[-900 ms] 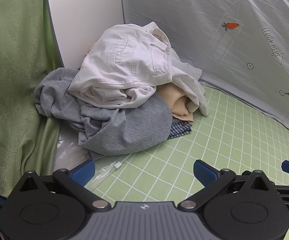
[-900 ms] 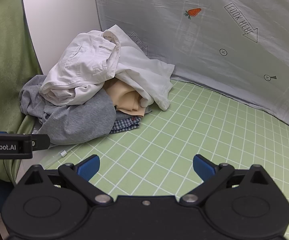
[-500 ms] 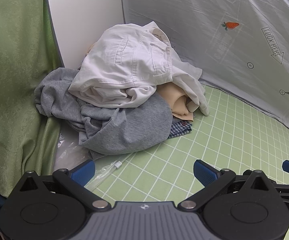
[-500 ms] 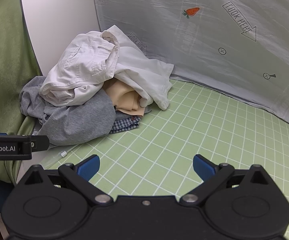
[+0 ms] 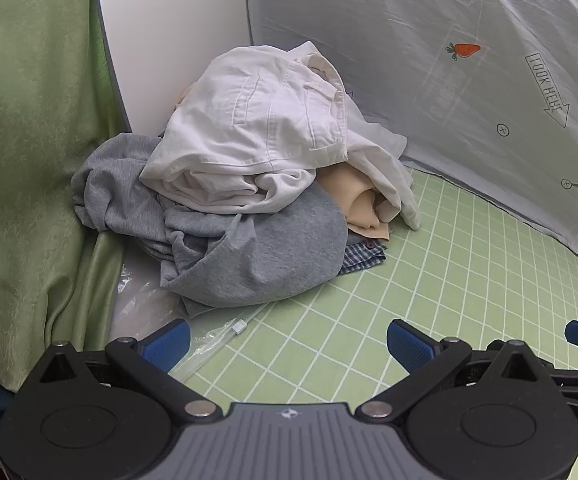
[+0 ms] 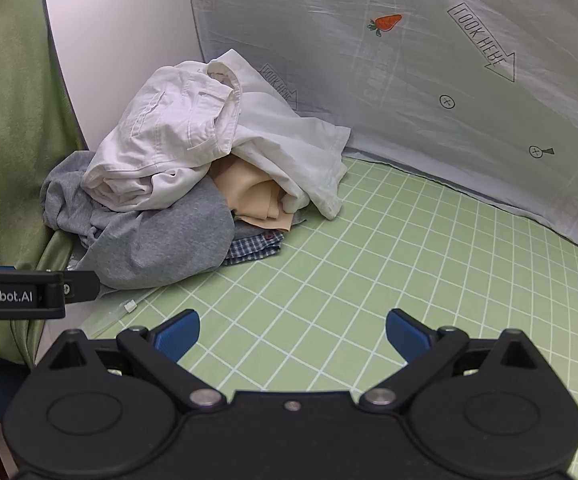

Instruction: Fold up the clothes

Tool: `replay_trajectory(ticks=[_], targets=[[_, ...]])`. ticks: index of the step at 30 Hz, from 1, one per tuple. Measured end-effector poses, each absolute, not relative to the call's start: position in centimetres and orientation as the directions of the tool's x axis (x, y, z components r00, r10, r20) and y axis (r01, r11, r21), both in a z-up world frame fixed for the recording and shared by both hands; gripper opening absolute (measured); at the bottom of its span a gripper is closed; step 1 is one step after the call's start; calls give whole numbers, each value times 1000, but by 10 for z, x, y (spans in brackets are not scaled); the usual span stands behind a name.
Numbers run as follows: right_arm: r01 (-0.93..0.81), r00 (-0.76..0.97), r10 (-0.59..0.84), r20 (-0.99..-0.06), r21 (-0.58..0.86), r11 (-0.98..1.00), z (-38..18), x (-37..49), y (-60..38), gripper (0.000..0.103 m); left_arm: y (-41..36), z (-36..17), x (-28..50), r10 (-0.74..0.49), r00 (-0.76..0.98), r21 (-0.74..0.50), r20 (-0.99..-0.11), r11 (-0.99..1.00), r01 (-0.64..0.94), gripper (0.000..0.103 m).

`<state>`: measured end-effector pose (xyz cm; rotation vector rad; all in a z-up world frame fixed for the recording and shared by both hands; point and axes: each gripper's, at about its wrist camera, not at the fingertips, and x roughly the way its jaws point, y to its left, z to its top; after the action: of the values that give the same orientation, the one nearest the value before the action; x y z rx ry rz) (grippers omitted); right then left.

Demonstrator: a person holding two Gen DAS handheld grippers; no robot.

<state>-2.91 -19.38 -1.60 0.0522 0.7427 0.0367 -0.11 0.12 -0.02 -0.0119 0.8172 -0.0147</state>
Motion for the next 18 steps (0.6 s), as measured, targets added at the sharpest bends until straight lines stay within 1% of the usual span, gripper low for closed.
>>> replay_trajectory(ticks=[18], targets=[[-14, 737, 58, -673, 70, 997, -17, -29, -197, 100, 1, 0, -3, -15, 683, -15, -731, 1000, 7, 103]])
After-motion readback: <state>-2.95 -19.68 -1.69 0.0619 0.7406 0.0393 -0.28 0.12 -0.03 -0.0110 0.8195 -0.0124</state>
